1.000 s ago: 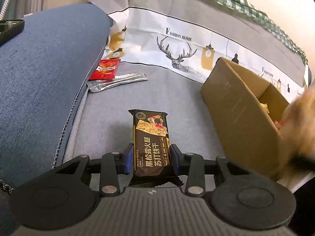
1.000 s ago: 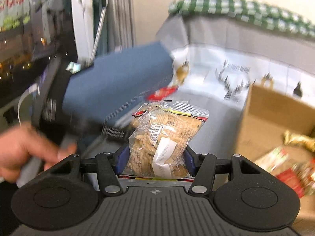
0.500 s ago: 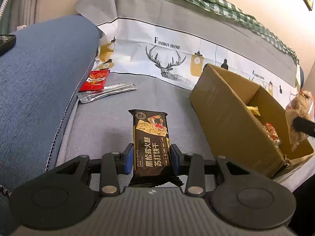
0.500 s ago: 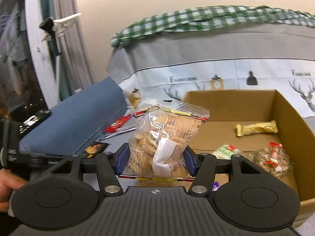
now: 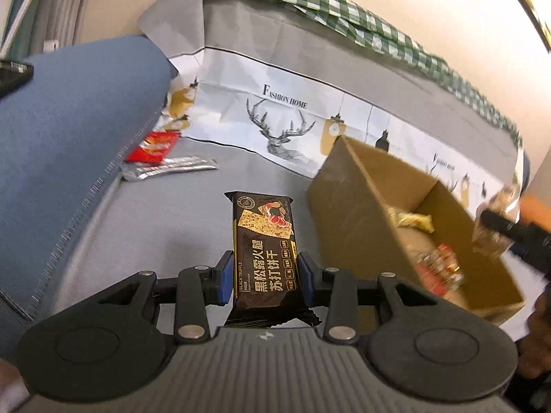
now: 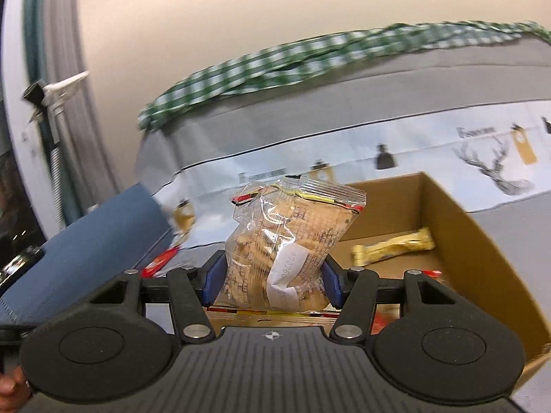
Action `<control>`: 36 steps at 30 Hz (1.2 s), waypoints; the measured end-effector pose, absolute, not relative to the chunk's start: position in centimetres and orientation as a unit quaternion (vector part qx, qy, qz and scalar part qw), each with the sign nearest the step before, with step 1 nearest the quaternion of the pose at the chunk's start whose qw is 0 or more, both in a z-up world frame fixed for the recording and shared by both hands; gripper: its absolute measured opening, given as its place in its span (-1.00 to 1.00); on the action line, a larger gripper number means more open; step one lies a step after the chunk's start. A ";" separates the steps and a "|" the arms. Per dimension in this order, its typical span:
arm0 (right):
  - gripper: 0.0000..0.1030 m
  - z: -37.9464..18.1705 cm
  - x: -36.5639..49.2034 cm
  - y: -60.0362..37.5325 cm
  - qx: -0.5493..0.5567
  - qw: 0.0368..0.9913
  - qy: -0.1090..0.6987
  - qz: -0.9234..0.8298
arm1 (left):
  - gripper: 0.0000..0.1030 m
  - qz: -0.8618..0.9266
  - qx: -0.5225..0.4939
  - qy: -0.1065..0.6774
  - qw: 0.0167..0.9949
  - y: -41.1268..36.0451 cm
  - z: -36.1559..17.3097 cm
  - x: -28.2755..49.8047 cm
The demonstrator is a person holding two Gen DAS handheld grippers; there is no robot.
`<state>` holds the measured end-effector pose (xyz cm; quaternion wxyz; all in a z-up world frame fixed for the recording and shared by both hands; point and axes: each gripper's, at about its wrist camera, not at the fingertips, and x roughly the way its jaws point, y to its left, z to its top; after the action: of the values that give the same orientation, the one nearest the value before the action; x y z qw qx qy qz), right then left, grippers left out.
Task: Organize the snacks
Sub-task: 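Lower both snacks into the box and open both tools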
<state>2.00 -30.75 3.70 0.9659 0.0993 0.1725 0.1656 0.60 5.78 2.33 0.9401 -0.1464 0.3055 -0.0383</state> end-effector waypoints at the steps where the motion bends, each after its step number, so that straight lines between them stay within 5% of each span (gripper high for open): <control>1: 0.15 3.6 2.2 -31.4 0.104 0.967 0.172 0.157 | -0.18 -0.039 -0.151 0.306 0.939 5.3 2.5 0.7; 25: 0.16 2.6 2.8 -37.1 0.151 0.972 0.161 0.086 | -0.15 -0.169 -0.104 0.216 0.956 -13.2 12.6 7.6; 27: 0.31 2.4 2.8 -37.0 0.145 0.971 0.167 0.088 | 0.01 -0.152 -0.093 0.224 0.958 -13.1 12.0 7.6; 29: 0.78 2.0 3.1 -36.5 0.134 0.970 0.184 0.085 | 0.17 -0.141 -0.097 0.223 0.960 -12.2 11.2 7.1; 36: 0.76 1.7 2.9 -35.5 0.111 0.971 0.196 0.084 | 0.17 -0.094 -0.100 0.209 0.968 -6.8 7.5 4.2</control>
<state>2.86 -35.48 1.69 0.9706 0.1115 0.1958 0.0844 4.20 -6.79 7.55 0.9681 -0.1000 0.2095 -0.0939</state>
